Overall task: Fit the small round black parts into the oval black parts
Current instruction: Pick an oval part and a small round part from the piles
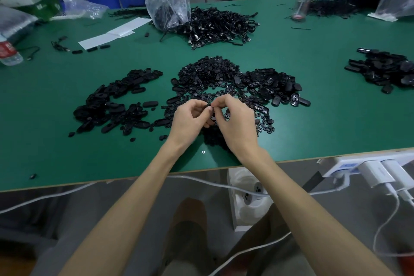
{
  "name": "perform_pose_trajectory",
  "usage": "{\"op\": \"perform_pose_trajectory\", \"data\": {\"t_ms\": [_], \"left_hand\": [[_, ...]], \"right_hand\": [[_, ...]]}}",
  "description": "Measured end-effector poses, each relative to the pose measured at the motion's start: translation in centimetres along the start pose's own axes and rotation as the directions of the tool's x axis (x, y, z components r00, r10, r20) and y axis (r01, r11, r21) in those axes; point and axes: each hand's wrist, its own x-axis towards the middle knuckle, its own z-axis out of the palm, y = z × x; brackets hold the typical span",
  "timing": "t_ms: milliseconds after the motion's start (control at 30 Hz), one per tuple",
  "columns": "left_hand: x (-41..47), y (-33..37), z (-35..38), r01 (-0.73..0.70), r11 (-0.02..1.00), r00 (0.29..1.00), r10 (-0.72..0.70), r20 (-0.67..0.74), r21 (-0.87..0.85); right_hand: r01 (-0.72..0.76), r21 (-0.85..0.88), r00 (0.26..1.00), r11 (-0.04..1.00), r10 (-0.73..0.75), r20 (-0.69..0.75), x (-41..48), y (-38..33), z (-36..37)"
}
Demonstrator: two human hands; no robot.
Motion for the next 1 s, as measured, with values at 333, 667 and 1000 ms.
{"op": "perform_pose_trajectory", "data": {"t_ms": [333, 667, 1000], "left_hand": [[0.1, -0.2, -0.5, 0.027, 0.986, 0.997, -0.038, -0.064, -0.165], [-0.1, 0.1, -0.4, -0.007, 0.993, 0.999, 0.013, 0.049, -0.115], [-0.4, 0.5, -0.4, -0.021, 0.997, 0.998, 0.024, 0.050, -0.070]], "right_hand": [[-0.006, 0.207, 0.998, 0.978, 0.017, -0.053, 0.2, -0.4, -0.7], [-0.088, 0.150, 0.996, 0.985, 0.085, 0.030, 0.6, 0.1, -0.7], [-0.037, 0.099, 0.999, 0.994, 0.033, 0.041, 0.3, -0.2, -0.5]]}}
